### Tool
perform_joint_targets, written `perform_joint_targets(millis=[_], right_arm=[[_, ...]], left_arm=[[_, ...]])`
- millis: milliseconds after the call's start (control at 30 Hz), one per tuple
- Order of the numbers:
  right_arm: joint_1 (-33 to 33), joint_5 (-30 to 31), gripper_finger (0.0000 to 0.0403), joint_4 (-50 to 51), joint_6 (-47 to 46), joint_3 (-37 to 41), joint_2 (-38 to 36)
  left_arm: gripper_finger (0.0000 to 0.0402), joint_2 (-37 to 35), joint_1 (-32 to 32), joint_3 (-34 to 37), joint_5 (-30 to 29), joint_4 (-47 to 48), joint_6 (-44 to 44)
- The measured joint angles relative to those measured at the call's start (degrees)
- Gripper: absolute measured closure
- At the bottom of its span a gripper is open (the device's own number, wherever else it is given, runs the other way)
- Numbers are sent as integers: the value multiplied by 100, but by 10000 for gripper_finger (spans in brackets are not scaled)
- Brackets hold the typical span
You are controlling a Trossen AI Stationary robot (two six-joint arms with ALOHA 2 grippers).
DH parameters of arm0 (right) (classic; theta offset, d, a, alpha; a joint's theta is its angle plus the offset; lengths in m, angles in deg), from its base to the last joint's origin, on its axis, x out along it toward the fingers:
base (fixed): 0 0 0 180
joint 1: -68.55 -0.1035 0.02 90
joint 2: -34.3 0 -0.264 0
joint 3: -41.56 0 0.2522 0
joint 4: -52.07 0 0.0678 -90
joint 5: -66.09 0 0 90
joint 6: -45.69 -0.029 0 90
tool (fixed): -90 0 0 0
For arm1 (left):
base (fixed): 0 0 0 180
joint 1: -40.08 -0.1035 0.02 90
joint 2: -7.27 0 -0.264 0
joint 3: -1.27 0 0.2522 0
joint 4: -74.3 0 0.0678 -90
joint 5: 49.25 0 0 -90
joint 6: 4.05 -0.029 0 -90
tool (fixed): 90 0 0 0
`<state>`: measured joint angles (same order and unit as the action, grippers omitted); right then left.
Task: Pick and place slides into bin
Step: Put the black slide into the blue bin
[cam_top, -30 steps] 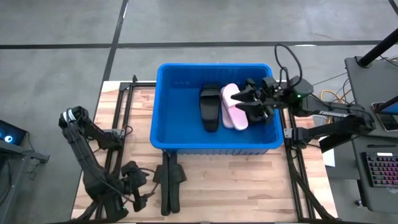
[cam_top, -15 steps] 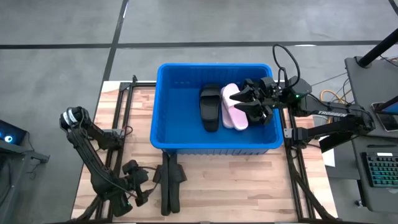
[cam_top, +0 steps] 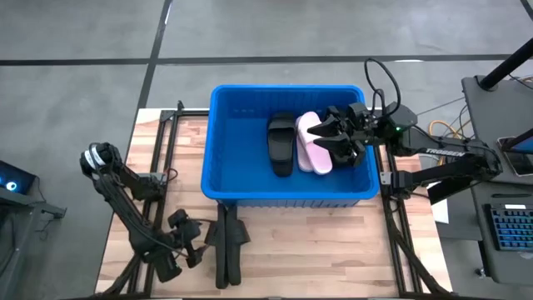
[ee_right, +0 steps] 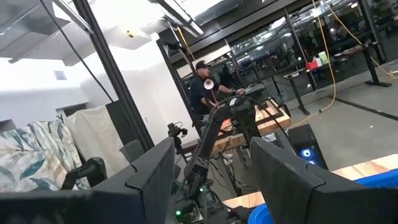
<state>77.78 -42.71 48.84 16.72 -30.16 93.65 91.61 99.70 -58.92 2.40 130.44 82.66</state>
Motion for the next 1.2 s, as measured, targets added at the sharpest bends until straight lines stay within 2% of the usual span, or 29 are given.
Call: perform_joint_targets(millis=[167,367,600,867,1200], right_arm=[[-2,0,202,0,0,0,0],[-2,0,202,0,0,0,0],[-2,0,202,0,0,0,0],[-2,0,202,0,0,0,0],[-2,0,202,2,3,0,0]], left_arm=[[32,0,-107,202,-12,-348,-19],[35,0,-154,209,-291,-445,-59],[82,0,-155,308,-301,-450,-59],[185,0,-209,454,-282,-710,-7],[371,-27,-266,395,441,-786,-33]])
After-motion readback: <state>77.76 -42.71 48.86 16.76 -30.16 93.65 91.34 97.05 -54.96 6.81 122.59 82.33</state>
